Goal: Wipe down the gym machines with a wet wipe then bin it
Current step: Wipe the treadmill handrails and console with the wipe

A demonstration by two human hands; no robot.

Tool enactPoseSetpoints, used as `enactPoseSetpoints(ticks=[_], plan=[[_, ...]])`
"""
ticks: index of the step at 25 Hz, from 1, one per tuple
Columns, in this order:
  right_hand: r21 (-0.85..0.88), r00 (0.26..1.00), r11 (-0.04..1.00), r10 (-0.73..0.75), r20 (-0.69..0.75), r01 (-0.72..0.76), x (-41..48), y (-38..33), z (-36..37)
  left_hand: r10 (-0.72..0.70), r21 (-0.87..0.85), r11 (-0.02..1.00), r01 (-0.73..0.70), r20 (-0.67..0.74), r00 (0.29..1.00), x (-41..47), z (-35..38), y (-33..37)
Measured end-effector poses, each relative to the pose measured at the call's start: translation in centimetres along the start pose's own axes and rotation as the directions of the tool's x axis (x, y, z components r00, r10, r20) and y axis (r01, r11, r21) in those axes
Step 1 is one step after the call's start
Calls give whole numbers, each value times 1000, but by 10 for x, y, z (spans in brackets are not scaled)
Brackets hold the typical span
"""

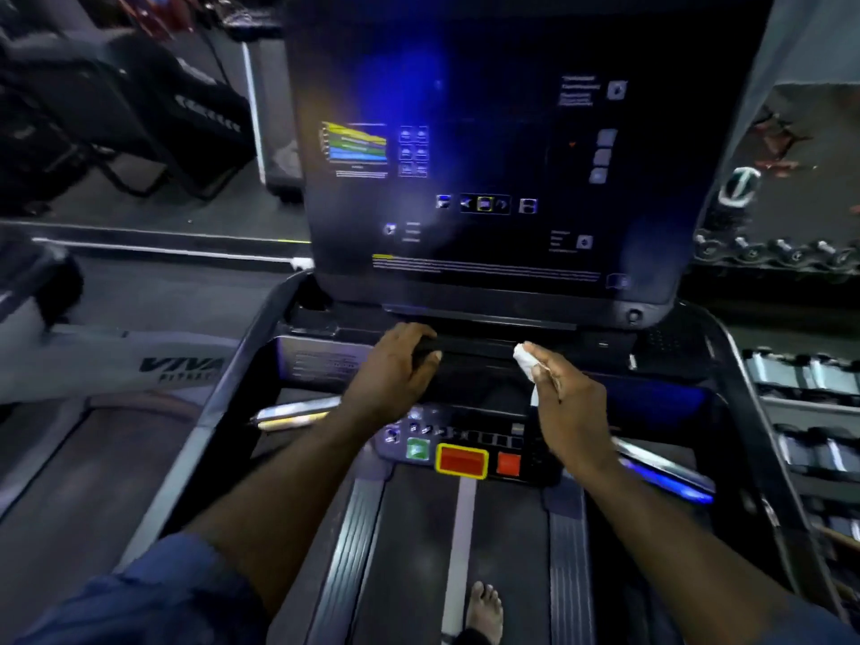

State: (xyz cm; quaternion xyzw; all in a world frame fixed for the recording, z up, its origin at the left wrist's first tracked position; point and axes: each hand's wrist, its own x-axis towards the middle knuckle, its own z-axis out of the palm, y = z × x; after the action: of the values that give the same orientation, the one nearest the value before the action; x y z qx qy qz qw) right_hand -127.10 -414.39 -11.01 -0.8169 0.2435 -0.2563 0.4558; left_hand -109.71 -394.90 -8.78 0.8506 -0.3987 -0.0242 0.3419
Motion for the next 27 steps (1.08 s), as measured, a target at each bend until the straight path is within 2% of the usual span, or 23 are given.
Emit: enactPoseSetpoints(ticks=[2, 4, 6, 8, 9, 10, 12, 13, 14, 16, 18, 20, 23, 25, 27], plan=[[128, 995, 988, 83, 54, -90, -10, -32, 29, -146, -150, 979, 141, -17, 989, -32, -24, -12], [301, 939, 905, 227, 260, -302, -34, -75, 76, -293, -288, 922, 257, -89, 952, -90, -59, -30], [380, 772, 746, 272, 575, -546, -81, -124, 130, -449, -441, 828, 347, -150, 881, -176, -99, -48], [305, 539, 623, 226, 811, -720, -148, -170, 190, -606, -548, 720, 426, -197, 771, -285, -141, -66], [232, 409, 608, 169, 897, -759, -188, -195, 219, -673, -583, 673, 454, -228, 704, -344, -163, -72], [175, 326, 643, 123, 937, -745, -222, -215, 240, -720, -625, 630, 462, -247, 648, -388, -180, -74], [81, 175, 778, 37, 984, -623, -321, -268, 294, -813, -709, 542, 451, -307, 494, -512, -221, -77], [85, 156, 810, 8, 988, -580, -347, -281, 307, -836, -738, 507, 445, -294, 463, -540, -235, -74], [83, 106, 846, -31, 994, -527, -386, -298, 325, -866, -759, 470, 450, -300, 400, -583, -250, -67], [87, -52, 907, -119, 992, -411, -478, -329, 355, -911, -809, 407, 423, -325, 256, -684, -270, -49], [115, -205, 947, -181, 962, -299, -546, -354, 376, -920, -831, 390, 396, -366, 140, -762, -276, -26], [110, -343, 973, -177, 922, -205, -614, -372, 393, -913, -824, 365, 433, -408, -6, -830, -269, -8], [32, -478, 983, -117, 870, -182, -711, -395, 416, -861, -858, 291, 424, -428, -276, -922, -257, 19], [-25, -581, 986, -76, 811, -164, -772, -405, 427, -796, -898, 245, 366, -401, -453, -974, -247, 45], [-37, -639, 990, -61, 767, -138, -822, -412, 431, -753, -925, 215, 312, -361, -550, -1010, -239, 74]])
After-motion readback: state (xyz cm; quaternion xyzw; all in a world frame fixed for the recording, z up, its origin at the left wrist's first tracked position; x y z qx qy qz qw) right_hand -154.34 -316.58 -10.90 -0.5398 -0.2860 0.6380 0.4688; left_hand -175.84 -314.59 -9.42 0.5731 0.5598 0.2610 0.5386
